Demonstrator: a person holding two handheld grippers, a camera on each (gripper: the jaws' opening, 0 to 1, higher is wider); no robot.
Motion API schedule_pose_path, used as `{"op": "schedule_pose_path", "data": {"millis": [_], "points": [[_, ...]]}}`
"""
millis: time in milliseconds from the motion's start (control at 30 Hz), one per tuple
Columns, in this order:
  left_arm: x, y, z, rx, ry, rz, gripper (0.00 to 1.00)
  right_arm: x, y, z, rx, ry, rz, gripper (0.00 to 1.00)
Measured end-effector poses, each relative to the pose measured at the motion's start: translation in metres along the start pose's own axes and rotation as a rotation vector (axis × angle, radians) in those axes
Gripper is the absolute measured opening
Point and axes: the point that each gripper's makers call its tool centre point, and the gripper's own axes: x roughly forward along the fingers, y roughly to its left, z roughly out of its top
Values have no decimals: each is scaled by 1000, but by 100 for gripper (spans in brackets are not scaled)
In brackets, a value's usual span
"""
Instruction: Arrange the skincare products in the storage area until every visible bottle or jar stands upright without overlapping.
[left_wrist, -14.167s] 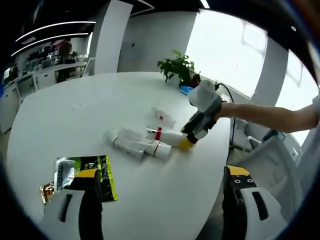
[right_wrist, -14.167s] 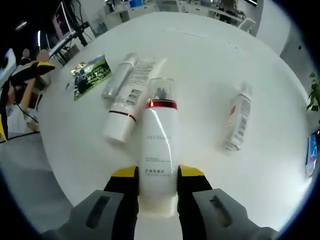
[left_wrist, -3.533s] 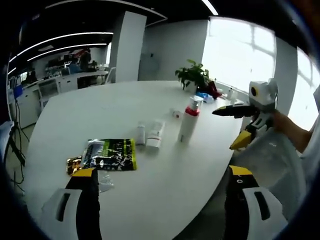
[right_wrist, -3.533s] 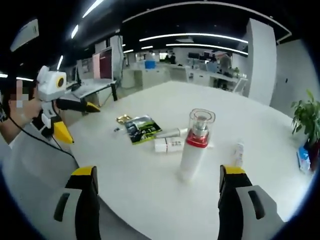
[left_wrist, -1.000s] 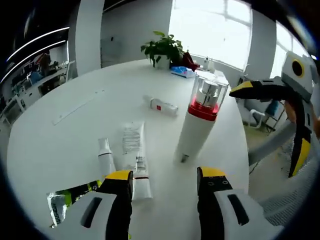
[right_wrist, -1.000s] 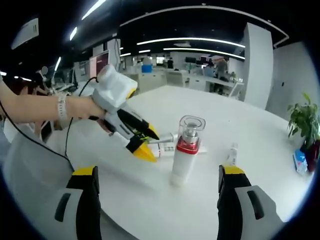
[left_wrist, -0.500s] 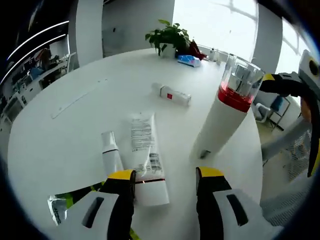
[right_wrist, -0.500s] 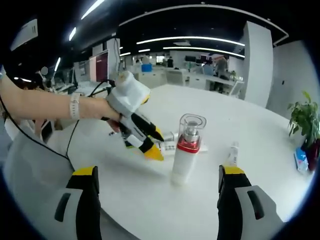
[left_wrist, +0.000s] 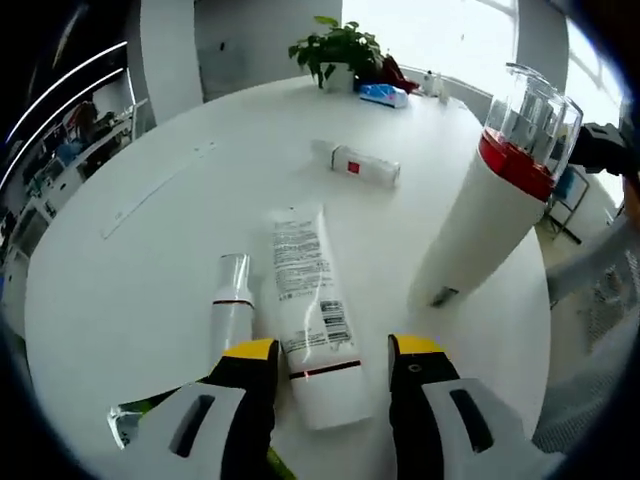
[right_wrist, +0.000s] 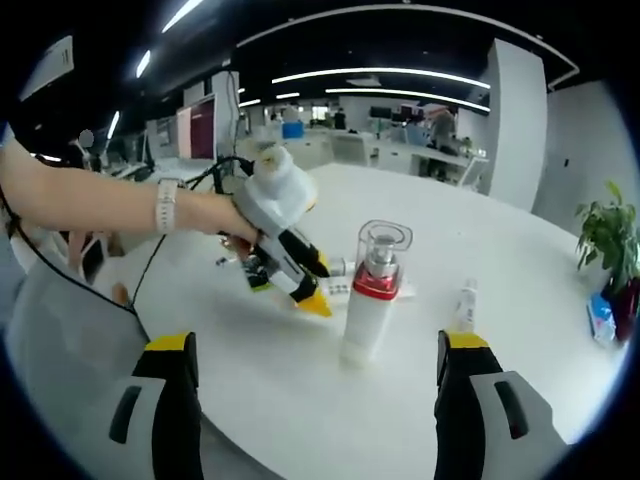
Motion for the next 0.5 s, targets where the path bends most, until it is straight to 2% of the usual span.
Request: {"op": "schedule_pose_path", "data": {"millis": [100, 233, 400, 500], "points": [[1, -3, 2, -4, 0, -9, 45, 0, -1, -1, -1, 6, -2, 98], [5, 4, 4, -8, 9, -11, 43, 1, -1, -3, 1, 15, 0, 97], [8, 7, 8, 13, 2, 7, 42, 0, -2, -3, 3, 14, -4, 97], [13, 7, 7, 17, 16, 9, 40, 0, -3, -4, 5, 18, -8, 97]]}}
